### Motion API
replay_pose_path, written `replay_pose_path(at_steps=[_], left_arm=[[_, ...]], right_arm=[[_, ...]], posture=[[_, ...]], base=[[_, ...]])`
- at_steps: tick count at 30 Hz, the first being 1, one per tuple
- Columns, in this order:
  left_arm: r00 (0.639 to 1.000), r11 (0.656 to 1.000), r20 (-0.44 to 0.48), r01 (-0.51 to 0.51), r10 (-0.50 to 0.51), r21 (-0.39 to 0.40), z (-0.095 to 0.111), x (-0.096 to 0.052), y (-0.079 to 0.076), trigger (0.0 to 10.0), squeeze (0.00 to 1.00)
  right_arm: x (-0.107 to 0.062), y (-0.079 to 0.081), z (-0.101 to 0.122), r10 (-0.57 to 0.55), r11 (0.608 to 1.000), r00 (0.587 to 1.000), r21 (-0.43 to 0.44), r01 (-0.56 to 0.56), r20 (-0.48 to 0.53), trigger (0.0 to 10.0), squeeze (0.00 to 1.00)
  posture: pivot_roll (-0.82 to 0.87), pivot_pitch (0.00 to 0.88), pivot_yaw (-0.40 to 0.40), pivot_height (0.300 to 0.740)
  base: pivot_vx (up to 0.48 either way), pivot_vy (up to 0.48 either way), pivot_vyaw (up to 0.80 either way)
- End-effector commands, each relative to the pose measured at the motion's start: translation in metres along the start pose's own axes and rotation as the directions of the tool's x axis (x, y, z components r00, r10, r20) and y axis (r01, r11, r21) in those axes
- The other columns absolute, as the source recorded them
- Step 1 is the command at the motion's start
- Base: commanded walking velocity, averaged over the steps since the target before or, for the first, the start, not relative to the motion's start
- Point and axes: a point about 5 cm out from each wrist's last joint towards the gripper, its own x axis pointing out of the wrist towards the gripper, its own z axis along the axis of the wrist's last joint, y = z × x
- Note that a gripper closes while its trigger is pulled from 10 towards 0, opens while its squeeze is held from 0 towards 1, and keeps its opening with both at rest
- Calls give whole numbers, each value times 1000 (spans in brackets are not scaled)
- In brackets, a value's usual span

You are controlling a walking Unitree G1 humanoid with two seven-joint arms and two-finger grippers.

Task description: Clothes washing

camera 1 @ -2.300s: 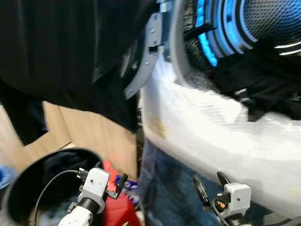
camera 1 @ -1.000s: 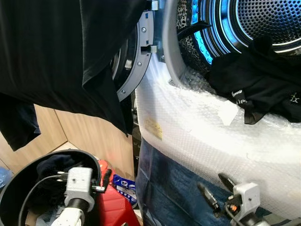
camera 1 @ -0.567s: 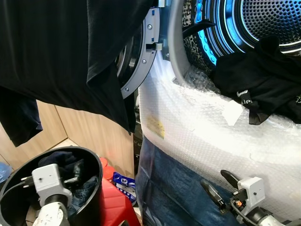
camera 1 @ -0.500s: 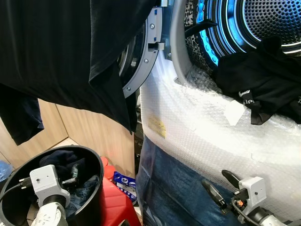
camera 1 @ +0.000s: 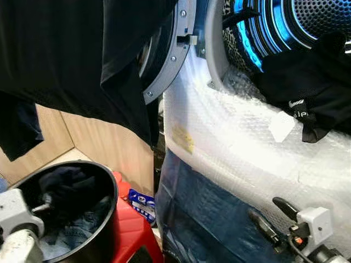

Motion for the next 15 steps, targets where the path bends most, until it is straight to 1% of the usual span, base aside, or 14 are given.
replay_pose_path(at_steps=[1,3,4,5,6,9,12,15], left_arm=[[999,1000,-29,27,-27,1,-4,2,-2,10000,0],[998,999,-40,52,-52,3,-2,6,-2,10000,0],[997,997,-43,73,-72,38,1,12,-3,10000,0],[994,994,-51,97,-94,45,2,16,-5,10000,0],[994,994,-53,102,-100,43,3,16,-5,10000,0],[989,987,-58,142,-137,78,4,20,-9,10000,0],[984,983,-64,171,-167,64,8,19,-14,10000,0],[977,975,-70,207,-201,80,9,20,-15,10000,0]], right_arm=[[-5,-5,6,-27,1000,1000,-9,27,6,10000,0],[-7,-3,7,-25,1000,1000,-6,25,1,10000,0],[-8,-1,7,-23,1000,1000,-3,23,-5,10000,0],[-10,1,7,-23,1000,1000,0,23,-7,10000,0],[-10,1,7,-23,1000,1000,0,23,-8,10000,0],[-13,4,6,-24,1000,1000,10,25,-17,10000,0],[-16,6,6,-35,999,999,17,36,-19,10000,0],[-18,7,6,-39,999,999,21,39,-21,10000,0]], posture=[[-40,146,-59,740],[-45,155,-58,740],[-49,158,-57,740],[-54,164,-54,740],[-54,164,-54,740],[-63,170,-48,740],[-66,173,-47,740],[-70,180,-41,740]], base=[[0,0,0],[0,0,0],[0,0,0],[0,0,0],[0,0,0],[0,0,0],[0,0,0],[0,0,0]])
